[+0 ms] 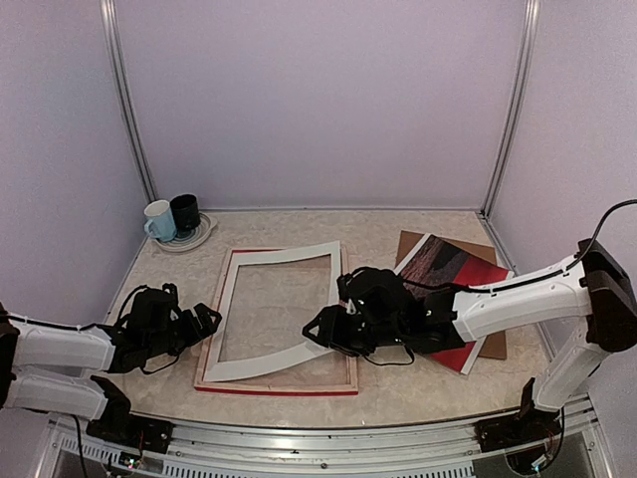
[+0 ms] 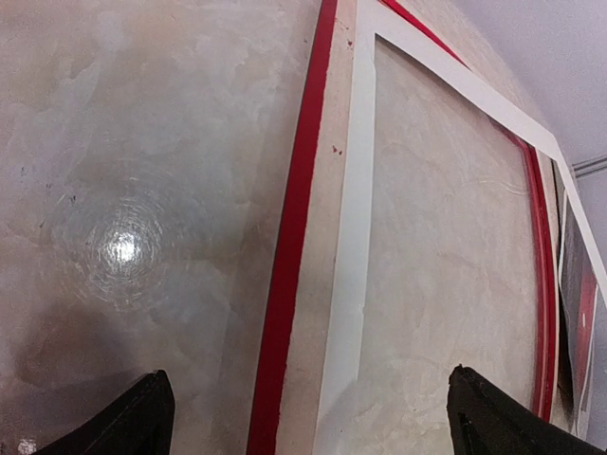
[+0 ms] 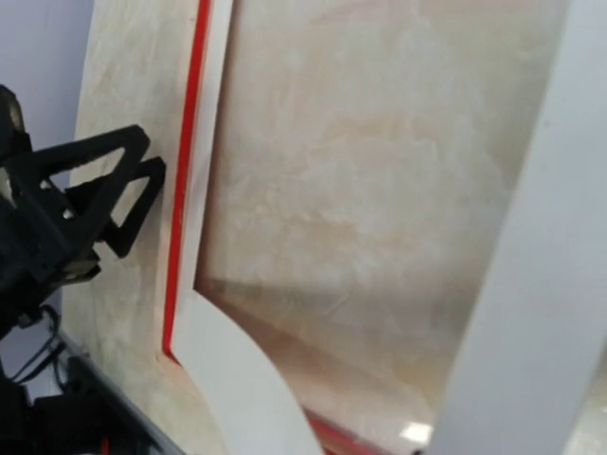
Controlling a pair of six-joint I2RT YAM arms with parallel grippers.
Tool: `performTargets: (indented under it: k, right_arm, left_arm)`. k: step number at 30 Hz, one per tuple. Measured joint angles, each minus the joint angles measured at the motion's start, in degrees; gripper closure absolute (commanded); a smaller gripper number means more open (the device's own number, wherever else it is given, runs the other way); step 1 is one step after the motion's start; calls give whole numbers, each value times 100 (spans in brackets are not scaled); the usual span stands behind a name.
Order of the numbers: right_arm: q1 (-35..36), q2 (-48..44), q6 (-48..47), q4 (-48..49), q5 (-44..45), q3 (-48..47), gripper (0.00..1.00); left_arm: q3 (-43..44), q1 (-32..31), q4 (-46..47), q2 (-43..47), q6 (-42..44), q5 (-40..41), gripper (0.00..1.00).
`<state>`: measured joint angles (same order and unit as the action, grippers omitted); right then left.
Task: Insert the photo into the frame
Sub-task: Place the mat board on the glass panel.
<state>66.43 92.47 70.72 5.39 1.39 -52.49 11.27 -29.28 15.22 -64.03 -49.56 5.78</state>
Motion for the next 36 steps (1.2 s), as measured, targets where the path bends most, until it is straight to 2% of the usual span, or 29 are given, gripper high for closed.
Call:
performTargets:
  k: [4,12,22,30,36]
  right_arm:
    - [118,0,-199,-695,313,-389,44]
    - [157,33,-404,-1919,715,-590,28]
    - [173,-66,-431,-2861,1294,-590,24]
    - [107,-778,-531,-3383,1947,-584,18]
    - [-389,-1510,-605,-3606,2247,-251,14]
  left_arm:
    - [0,0,0,0,-7,0,1]
    - [0,0,-11,13,-13,0,1]
    - [0,0,-52,46,-33,-9,1]
    - [2,-2,-125,146,-35,-44,1]
    - [2,-35,-208,262,-33,-44,1]
